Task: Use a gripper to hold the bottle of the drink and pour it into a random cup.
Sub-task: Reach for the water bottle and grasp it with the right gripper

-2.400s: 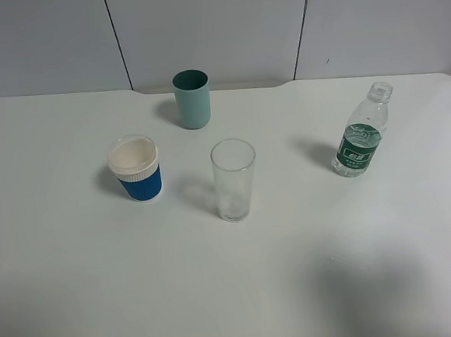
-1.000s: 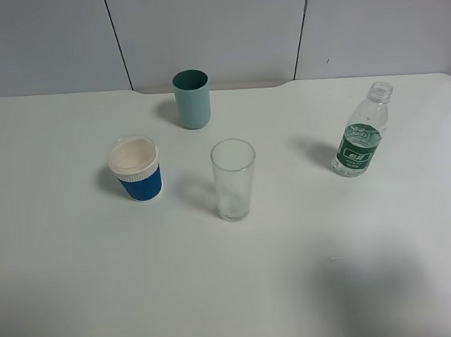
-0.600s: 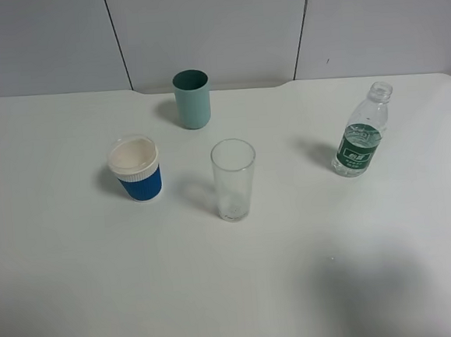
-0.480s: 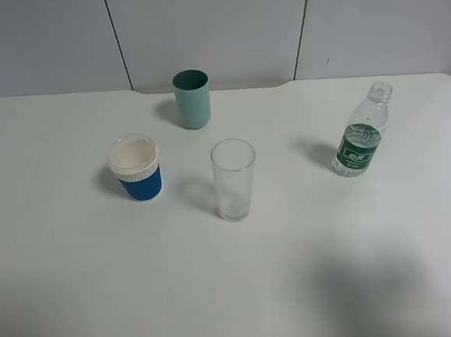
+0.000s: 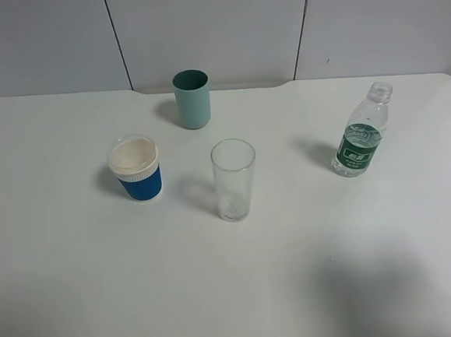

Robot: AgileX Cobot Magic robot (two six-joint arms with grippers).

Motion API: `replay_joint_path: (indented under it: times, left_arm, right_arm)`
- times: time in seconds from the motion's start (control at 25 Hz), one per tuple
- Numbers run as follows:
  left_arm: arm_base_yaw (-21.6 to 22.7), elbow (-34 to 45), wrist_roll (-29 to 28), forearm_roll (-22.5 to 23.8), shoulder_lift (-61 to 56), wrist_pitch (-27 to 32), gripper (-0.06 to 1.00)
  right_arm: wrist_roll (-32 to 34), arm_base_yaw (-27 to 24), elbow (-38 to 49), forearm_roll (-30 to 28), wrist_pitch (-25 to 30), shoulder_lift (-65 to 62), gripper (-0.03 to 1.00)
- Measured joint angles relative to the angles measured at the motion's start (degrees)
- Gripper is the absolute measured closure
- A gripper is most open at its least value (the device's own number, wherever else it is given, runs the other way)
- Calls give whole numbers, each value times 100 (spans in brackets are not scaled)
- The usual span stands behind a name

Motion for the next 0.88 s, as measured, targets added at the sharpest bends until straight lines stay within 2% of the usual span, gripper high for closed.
replay_joint_path:
  times: [0.68,0.88]
  left_arm:
    - [0,0,0,0,0,0,-4]
    - [0,0,0,0,0,0,-4]
  right_arm:
    - [-11,0,0,10,0,0,12]
    - [-43,0,-93,309,-125,291,12]
